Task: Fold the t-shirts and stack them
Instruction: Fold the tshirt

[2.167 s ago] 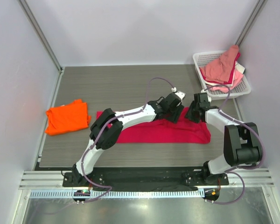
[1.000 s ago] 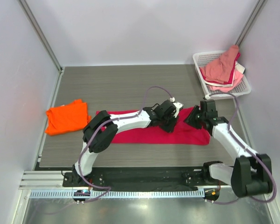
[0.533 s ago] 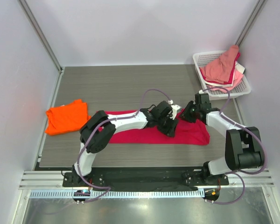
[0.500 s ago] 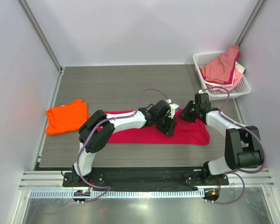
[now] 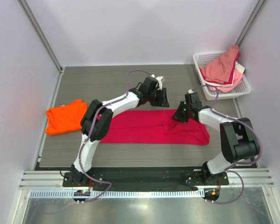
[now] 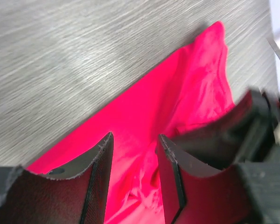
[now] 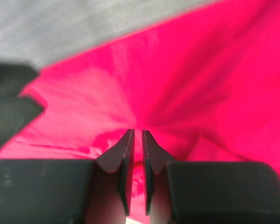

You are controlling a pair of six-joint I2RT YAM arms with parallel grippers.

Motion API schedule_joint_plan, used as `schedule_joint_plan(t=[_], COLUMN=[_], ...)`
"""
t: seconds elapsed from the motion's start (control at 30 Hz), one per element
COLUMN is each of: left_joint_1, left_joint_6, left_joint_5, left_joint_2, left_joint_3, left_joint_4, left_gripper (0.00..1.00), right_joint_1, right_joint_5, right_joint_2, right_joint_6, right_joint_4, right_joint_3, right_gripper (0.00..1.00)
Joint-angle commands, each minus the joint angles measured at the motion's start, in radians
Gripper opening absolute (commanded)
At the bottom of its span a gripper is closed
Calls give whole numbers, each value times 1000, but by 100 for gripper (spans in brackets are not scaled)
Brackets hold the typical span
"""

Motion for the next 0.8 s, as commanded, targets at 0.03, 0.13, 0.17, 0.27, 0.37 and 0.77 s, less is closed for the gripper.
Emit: schedule_joint_plan(t=[0.03,0.13,0.17,0.27,0.37,0.77], left_joint_1=[-29,-46,-50,-61,-90,-92], left_joint_6=[-18,-2,-4,-14,31,27], left_joint_5=[20,-4,-9,29,-73,-161], left_joint_2=[96,135,149,204,231,278], left_joint_3=[105,136,139,183,247,307], left_joint_4=[-125,-149,-144,-162,-239,-323], left_gripper=[44,45,45,44,45,45], right_joint_1=[43,72,84,98,112,201], right_joint_5=[118,170,182,271,349,434], right_joint_2=[-94,-149,-167,-232,-287,-697], right_joint_6=[15,40,46,78,126,284], right_joint_4=[-29,-63,-70,-110,-196,-452], right_joint_3=[-63,-115,-138,-166,-184,-260], right_gripper=[11,10,10,10,5,1])
